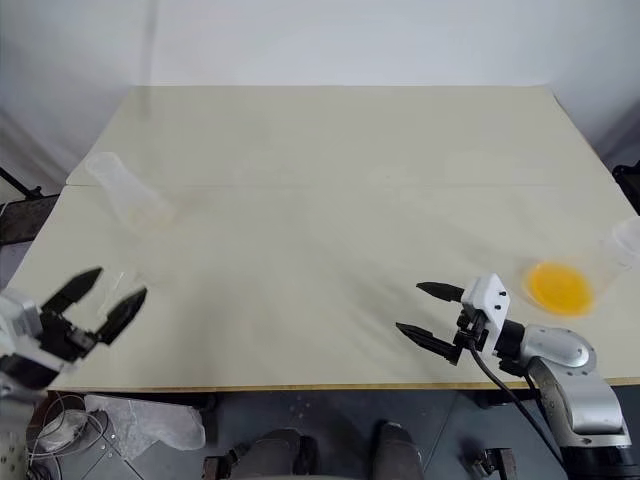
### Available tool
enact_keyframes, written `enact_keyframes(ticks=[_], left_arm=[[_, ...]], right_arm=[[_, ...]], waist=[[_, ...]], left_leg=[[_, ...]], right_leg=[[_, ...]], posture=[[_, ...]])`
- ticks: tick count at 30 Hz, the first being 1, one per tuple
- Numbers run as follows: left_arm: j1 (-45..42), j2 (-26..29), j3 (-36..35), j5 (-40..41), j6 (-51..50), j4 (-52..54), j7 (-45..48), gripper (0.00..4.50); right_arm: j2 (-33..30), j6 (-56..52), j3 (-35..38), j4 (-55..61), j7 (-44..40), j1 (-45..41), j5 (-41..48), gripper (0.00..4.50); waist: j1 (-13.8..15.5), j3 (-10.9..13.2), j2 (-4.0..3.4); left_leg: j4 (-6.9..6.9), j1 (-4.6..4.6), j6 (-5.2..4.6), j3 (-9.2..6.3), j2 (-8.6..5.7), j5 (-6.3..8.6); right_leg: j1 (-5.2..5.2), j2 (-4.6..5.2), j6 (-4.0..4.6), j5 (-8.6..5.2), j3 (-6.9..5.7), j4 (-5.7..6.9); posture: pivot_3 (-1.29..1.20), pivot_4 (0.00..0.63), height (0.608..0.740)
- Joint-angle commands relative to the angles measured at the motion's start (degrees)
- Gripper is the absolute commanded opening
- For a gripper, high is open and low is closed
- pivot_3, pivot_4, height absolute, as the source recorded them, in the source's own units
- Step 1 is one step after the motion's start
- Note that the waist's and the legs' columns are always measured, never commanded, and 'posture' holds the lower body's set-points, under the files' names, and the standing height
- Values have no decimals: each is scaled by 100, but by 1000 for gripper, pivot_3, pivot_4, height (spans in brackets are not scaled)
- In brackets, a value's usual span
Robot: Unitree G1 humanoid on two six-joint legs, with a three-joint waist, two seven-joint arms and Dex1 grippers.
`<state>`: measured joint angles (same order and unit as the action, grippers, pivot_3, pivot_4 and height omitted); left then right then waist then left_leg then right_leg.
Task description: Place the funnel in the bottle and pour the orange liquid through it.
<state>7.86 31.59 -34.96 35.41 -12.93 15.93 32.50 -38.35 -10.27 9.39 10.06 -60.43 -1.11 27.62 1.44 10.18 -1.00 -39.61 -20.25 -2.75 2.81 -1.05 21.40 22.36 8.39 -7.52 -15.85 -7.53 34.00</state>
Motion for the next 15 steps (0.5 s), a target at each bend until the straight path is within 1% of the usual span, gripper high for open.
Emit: enact_keyframes(ticks=[1, 6, 11, 15], left_arm=[[-747, 223, 83, -226, -449, -434, -724, 4500], [-1884, 401, 418, -708, -716, -1415, -1279, 4500], [-2829, 569, 795, -1248, -468, -2633, -1341, 4500], [-3477, 577, 988, -1519, -136, -3482, -1361, 4500]], right_arm=[[18, 140, 69, 76, 47, -19, -10, 4470], [20, 151, 128, 248, 136, 89, -7, 4470], [2, 127, 208, 440, 244, 260, 29, 4470], [1, 109, 302, 589, 332, 414, 64, 4470]], waist=[[2, 0, 0], [-1, -1, 4], [-1, 4, 13], [11, 6, 21]], left_leg=[[1, 2, 1, 2, -1, 1], [-2, 1, -1, 7, -7, 0], [-1, 1, -1, 13, -6, 0], [-3, 1, -1, 17, -5, 0]], right_leg=[[1, -1, 0, 0, -4, 2], [3, -5, -6, 3, -22, 8], [7, -9, -7, 4, -22, 9], [7, -10, -9, 5, -20, 8]], posture=[[0, 150, 740], [0, 150, 740], [0, 150, 740], [0, 150, 740]])
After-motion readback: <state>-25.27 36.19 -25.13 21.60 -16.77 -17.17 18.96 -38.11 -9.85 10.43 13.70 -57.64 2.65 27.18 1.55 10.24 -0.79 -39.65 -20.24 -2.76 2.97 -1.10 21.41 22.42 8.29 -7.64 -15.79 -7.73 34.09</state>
